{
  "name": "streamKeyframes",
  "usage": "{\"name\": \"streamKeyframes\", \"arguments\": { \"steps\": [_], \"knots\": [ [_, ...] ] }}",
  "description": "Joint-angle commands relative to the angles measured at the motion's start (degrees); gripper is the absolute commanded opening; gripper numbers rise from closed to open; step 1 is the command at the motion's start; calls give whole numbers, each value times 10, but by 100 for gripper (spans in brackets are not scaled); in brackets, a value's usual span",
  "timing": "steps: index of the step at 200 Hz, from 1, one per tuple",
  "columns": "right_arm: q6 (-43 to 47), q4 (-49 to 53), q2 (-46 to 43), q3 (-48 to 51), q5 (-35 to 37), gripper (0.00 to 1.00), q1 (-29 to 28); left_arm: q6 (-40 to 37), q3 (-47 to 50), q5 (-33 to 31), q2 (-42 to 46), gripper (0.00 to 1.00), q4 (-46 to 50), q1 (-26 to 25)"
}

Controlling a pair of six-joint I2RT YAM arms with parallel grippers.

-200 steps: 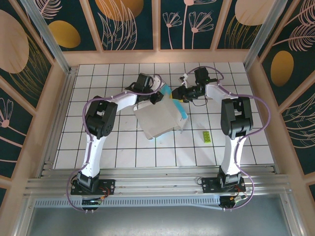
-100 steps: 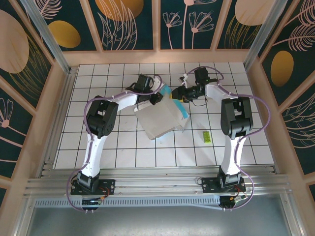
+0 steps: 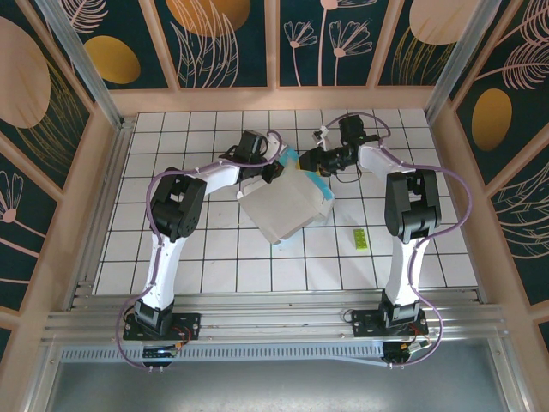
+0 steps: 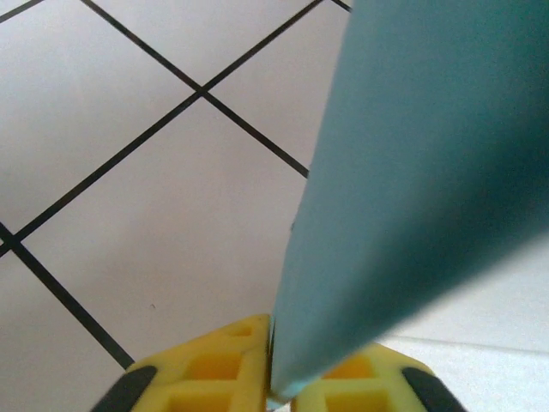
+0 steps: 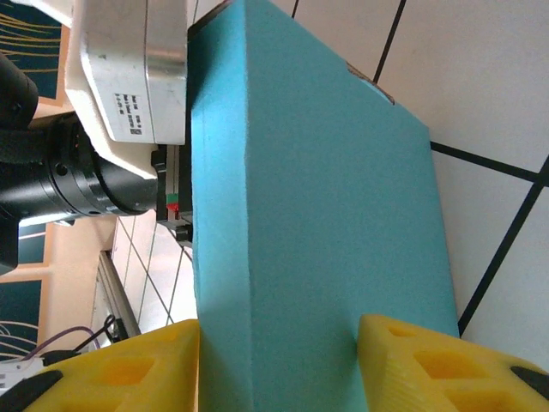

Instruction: Fold the paper box

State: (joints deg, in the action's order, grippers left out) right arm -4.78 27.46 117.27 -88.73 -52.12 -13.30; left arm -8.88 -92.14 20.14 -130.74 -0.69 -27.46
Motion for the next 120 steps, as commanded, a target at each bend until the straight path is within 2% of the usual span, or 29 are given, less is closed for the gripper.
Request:
{"name": "streamKeyframes", "arguments": {
  "steps": [1, 40, 79, 120],
  "knots": [
    [14, 25, 1, -11, 24, 49, -8, 27, 37, -19, 25, 17, -12, -2],
    [37, 41, -12, -22, 83, 48, -14, 88, 101, -30, 94, 37, -53, -2],
    [116, 115, -13, -82, 172, 48, -42, 159, 204, -38, 207, 39, -110, -1],
    [223, 203, 26, -184, 248, 43, -90, 275, 271, -74, 314, 39, -130, 0]
  ]
}}
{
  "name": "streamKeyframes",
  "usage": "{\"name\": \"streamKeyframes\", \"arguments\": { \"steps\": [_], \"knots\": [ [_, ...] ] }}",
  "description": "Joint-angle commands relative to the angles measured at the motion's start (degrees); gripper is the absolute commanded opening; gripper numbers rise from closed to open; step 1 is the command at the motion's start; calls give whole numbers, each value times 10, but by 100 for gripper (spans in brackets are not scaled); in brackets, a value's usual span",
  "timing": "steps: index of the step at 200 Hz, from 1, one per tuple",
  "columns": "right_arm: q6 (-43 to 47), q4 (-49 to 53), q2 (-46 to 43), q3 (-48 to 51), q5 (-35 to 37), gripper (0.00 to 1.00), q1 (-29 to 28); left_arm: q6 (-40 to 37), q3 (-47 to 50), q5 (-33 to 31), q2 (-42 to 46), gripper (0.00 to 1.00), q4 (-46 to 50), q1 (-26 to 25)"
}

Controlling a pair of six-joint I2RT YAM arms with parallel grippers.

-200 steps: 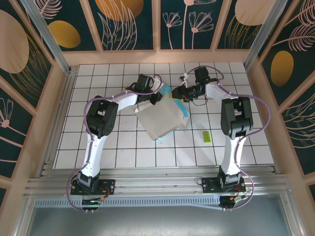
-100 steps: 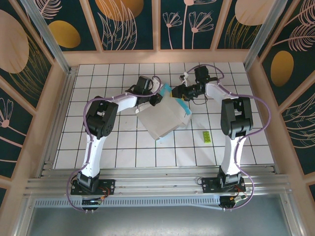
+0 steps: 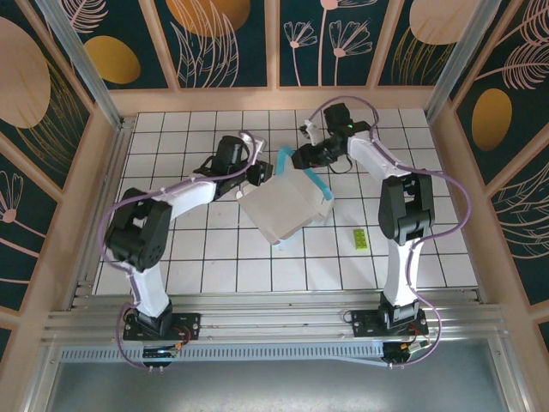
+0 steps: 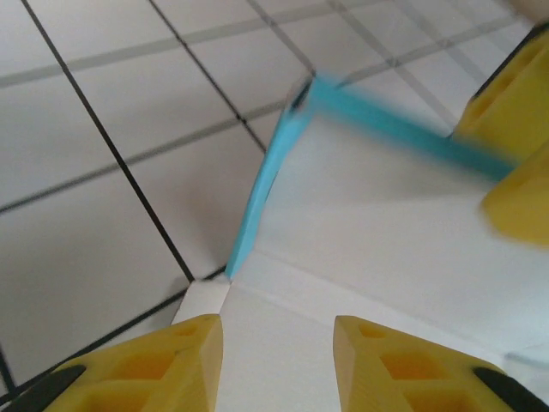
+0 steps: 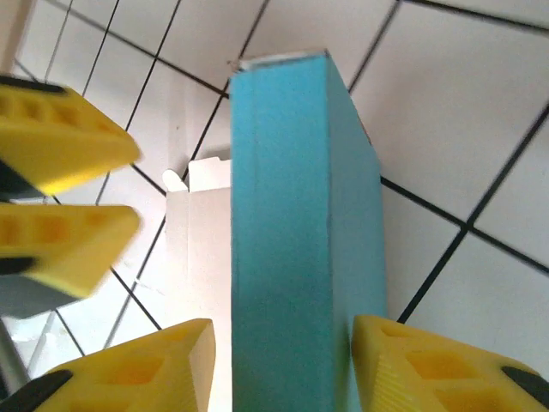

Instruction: Fold the paper box

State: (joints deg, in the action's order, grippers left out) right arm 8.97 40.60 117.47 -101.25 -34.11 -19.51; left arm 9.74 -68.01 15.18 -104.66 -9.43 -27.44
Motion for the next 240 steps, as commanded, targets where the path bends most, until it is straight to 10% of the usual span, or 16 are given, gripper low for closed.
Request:
{"name": "streamKeyframes", "arguments": {
  "steps": [1, 71, 135, 206, 240],
  "knots": [
    [87, 73, 25, -61, 70, 43, -30, 90, 32, -25, 54, 39, -43, -1],
    [230, 135, 76, -173, 183, 48, -91, 154, 99, -76, 149, 38, -29, 25],
    [153, 81, 40, -177, 192, 59, -79, 195, 70, 41, 117, 39, -28, 65],
    [-151, -167, -243, 129, 283, 64, -53, 92, -19, -36, 22, 39, 122, 67],
    [-287, -231, -443, 375, 372, 84, -47, 93, -10, -3, 24, 39, 113, 68]
  ]
}}
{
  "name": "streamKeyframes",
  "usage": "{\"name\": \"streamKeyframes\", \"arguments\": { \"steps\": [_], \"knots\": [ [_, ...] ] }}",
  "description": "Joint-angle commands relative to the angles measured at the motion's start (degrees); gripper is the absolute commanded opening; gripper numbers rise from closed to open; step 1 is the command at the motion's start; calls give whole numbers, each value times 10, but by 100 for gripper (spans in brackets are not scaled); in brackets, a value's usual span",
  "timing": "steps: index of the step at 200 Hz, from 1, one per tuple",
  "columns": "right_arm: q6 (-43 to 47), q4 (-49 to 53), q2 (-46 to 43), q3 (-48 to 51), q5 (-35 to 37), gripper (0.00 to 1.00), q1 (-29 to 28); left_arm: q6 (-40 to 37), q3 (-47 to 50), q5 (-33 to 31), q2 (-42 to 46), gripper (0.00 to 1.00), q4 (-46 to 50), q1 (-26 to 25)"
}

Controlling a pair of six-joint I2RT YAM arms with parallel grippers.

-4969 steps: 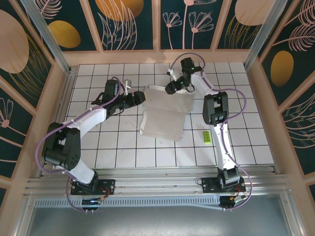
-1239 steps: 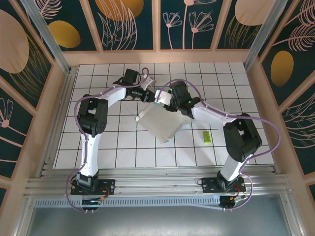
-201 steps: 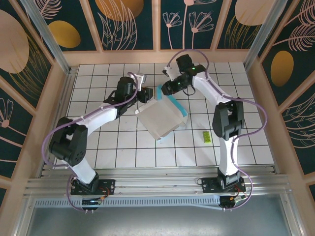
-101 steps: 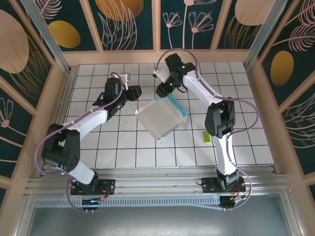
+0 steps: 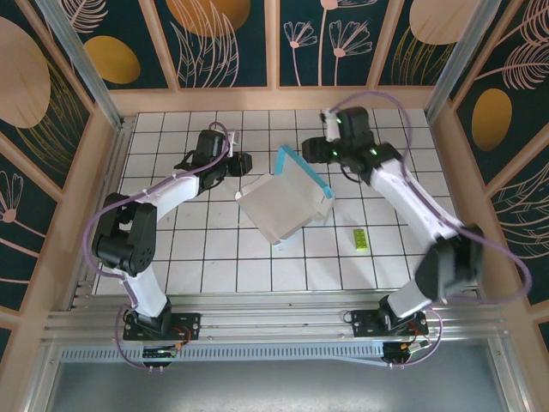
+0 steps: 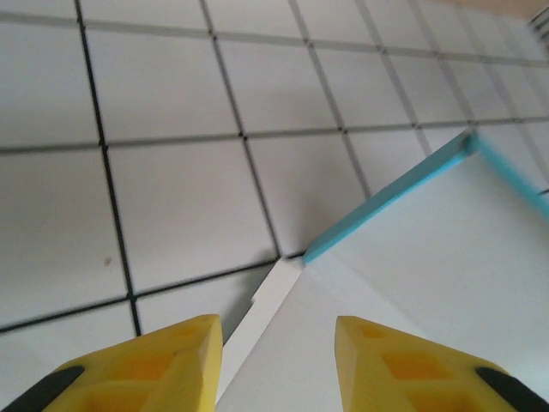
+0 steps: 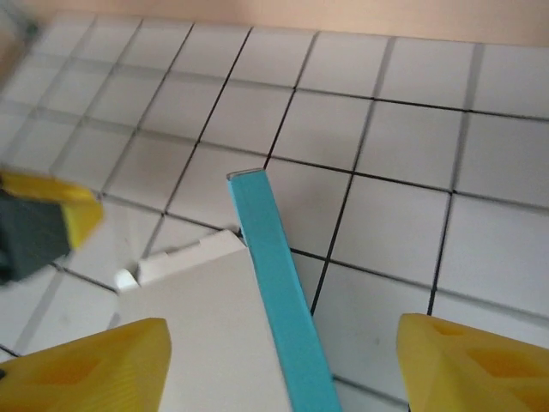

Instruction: Fold the paper box

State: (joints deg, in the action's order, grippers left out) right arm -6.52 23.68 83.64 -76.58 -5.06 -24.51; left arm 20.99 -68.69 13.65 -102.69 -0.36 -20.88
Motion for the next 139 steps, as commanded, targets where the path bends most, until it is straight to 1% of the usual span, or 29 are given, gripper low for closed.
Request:
{"name": "streamKeyframes", "arguments": {
  "steps": [1, 21, 39, 44, 51, 64, 80, 99, 124, 127, 139],
  "knots": [
    [-132, -61, -107, 134, 83, 85, 3, -19, -3, 14, 5, 39, 22, 2],
    [-103, -28, -177, 205, 68, 96, 1, -22, 5, 32, 22, 39, 16, 2],
    [-77, 33, -184, 217, 62, 96, -1, -29, 4, 37, 29, 40, 23, 2],
    [-74, 48, -179, 218, 62, 96, -2, -30, 4, 36, 31, 40, 25, 2],
    [-72, 64, -170, 220, 44, 95, -3, -30, 5, 36, 34, 40, 25, 2],
    [-78, 85, -144, 219, 40, 93, -2, -29, 7, 38, 37, 40, 23, 2],
    [-86, 90, -105, 215, 40, 84, -2, -25, 8, 43, 38, 40, 22, 2],
    [-76, 66, -75, 216, 34, 73, -2, -22, 12, 48, 41, 41, 20, 2],
    [-40, 41, -45, 208, 31, 56, -2, -24, 23, 43, 42, 41, 20, 2],
    [-34, 39, -41, 206, 32, 55, -2, -24, 24, 42, 56, 41, 20, 3],
    [-13, 33, -27, 196, 36, 46, -3, -22, 31, 41, 63, 41, 19, 2]
  ]
}}
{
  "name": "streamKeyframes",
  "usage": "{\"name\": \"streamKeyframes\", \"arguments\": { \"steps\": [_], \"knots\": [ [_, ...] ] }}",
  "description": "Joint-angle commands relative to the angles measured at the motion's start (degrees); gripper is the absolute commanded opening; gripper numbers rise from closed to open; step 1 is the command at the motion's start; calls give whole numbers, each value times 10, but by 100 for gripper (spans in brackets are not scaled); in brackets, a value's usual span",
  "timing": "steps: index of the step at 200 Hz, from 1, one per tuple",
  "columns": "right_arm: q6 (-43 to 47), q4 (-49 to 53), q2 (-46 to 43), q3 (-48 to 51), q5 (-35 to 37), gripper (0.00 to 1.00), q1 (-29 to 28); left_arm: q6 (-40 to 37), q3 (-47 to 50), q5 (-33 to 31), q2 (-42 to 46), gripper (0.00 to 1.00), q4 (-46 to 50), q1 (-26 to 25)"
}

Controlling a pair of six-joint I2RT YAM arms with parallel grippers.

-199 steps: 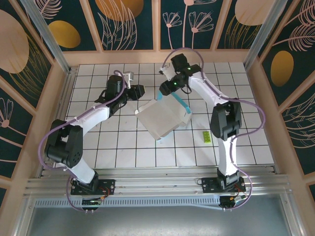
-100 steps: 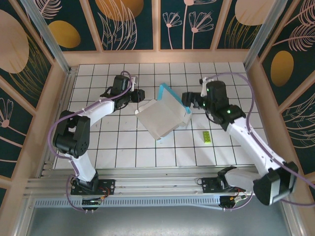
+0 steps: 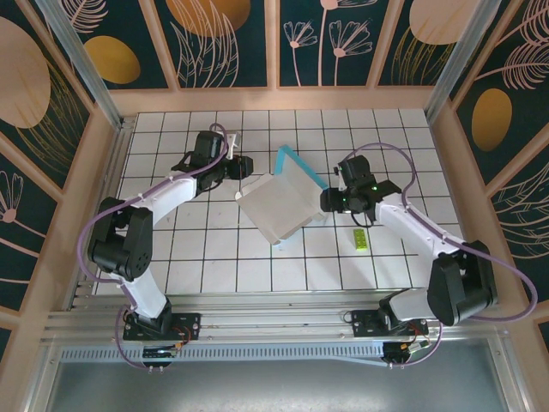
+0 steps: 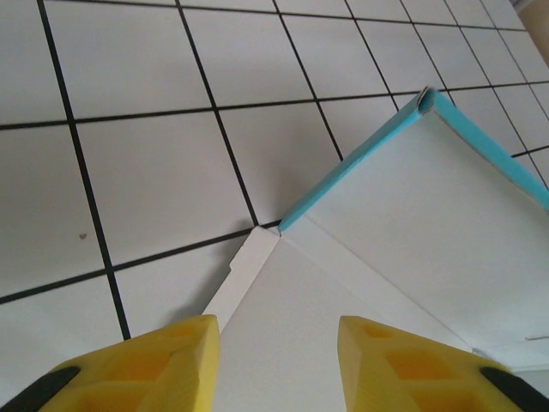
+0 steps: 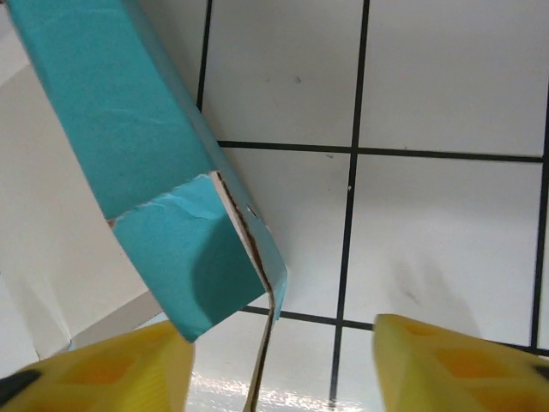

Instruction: Fold the paper box

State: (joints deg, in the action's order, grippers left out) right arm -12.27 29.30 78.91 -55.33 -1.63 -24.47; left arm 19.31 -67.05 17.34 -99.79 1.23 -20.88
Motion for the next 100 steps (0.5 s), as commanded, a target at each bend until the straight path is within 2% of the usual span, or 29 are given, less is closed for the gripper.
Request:
{"name": "streamKeyframes", "arguments": {
  "steps": [1, 14, 29, 58, 72, 100],
  "knots": [
    [47, -23, 21, -16, 2, 46, -3, -5, 15, 4, 34, 41, 2, 2],
    [69, -28, 32, -25, 7, 29, -5, -1, 21, 3, 39, 41, -1, 2],
    [97, -25, 42, -37, 5, 18, -6, 4, 27, 2, 47, 41, -2, 2],
    [195, -26, 54, -66, 9, 7, -6, 11, 41, -6, 68, 41, -10, 2],
    [288, -32, 62, -80, 9, 2, -6, 12, 44, -22, 81, 41, -6, 3],
    [510, -40, 82, -116, -20, 2, -4, 22, 56, -56, 112, 41, 3, 8]
  ]
}}
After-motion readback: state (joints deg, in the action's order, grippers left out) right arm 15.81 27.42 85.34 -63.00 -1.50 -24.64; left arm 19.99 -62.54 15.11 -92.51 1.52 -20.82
